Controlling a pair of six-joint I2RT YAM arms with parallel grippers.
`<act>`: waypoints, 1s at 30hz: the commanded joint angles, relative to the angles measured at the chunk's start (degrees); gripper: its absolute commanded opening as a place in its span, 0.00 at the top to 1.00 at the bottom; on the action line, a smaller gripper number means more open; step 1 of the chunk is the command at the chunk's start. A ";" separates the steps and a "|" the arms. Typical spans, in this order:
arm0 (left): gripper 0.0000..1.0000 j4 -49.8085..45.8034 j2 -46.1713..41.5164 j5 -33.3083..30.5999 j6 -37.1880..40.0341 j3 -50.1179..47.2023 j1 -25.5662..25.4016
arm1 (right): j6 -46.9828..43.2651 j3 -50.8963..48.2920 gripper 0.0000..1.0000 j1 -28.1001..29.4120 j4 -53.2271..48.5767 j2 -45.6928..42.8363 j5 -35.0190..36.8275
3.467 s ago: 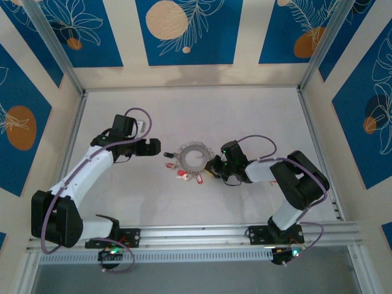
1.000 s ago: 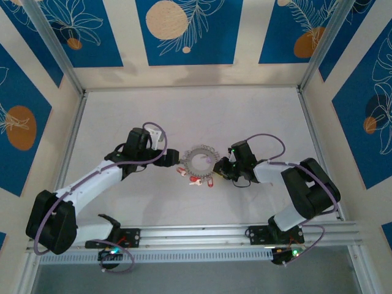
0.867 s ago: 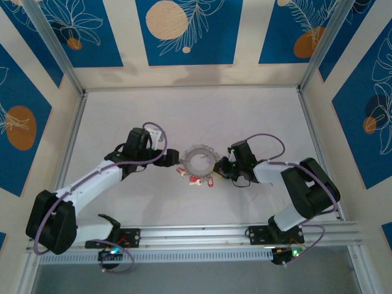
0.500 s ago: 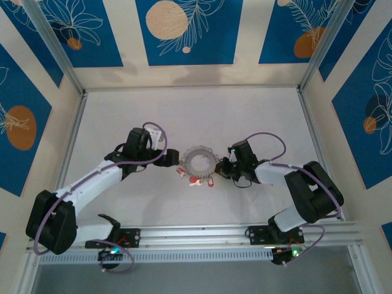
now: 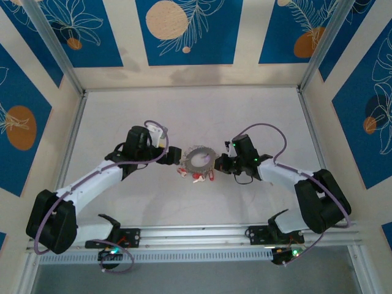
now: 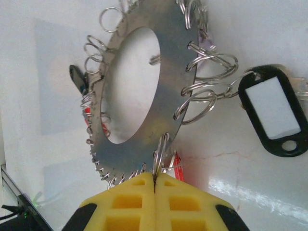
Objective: Put the keys on the keyring
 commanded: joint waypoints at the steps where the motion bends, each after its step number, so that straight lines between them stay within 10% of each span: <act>1: 0.02 3.64 1.15 2.09 3.44 -0.53 -0.73 | -5.41 2.82 0.98 0.27 -2.79 -1.44 -1.94; 15: 0.03 4.44 2.44 15.10 17.36 3.92 -1.82 | -27.61 7.40 1.00 1.56 -7.30 -6.40 -4.31; 22: 0.06 2.75 1.32 17.10 20.45 5.58 -2.57 | -47.15 -3.13 1.00 3.25 7.45 -18.10 -8.58; 30: 0.35 4.62 -1.41 21.56 30.81 3.75 -4.12 | -49.99 -7.71 1.00 2.97 17.08 -21.40 -10.13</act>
